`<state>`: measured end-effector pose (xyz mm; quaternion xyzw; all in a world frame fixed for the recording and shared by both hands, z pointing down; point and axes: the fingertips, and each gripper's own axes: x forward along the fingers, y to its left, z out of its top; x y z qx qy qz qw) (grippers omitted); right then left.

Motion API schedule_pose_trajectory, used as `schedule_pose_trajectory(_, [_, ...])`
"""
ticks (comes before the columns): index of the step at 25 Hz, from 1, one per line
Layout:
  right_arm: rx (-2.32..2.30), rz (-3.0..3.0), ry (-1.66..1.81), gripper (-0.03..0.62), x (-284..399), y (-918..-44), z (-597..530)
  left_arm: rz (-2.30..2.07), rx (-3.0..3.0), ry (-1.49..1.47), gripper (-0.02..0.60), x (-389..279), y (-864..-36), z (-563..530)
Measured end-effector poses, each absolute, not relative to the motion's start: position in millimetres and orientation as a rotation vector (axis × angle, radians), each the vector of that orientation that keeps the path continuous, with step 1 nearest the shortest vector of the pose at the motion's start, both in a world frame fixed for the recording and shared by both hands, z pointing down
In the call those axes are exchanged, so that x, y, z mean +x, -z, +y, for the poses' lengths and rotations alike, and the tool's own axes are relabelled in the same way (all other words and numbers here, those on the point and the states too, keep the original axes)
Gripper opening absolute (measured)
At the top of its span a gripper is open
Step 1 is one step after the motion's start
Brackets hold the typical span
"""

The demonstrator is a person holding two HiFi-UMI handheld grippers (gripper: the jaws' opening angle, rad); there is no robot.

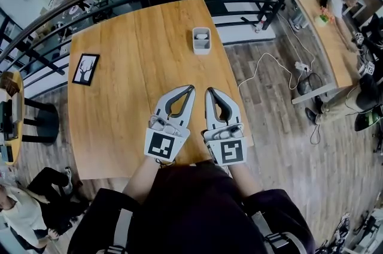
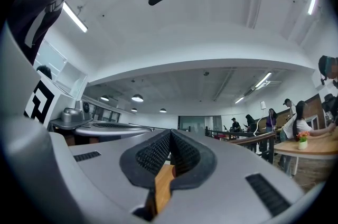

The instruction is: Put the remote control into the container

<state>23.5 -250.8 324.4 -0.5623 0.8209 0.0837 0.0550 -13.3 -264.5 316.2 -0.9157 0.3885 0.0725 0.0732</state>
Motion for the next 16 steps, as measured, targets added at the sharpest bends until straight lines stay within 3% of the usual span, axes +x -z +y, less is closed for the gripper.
schedule_pose_trajectory(16, [-1.673,2.478,-0.242,0.017,13,-322,-233,1.166,-2.74,-0.222,0.012,-21,-318,-246])
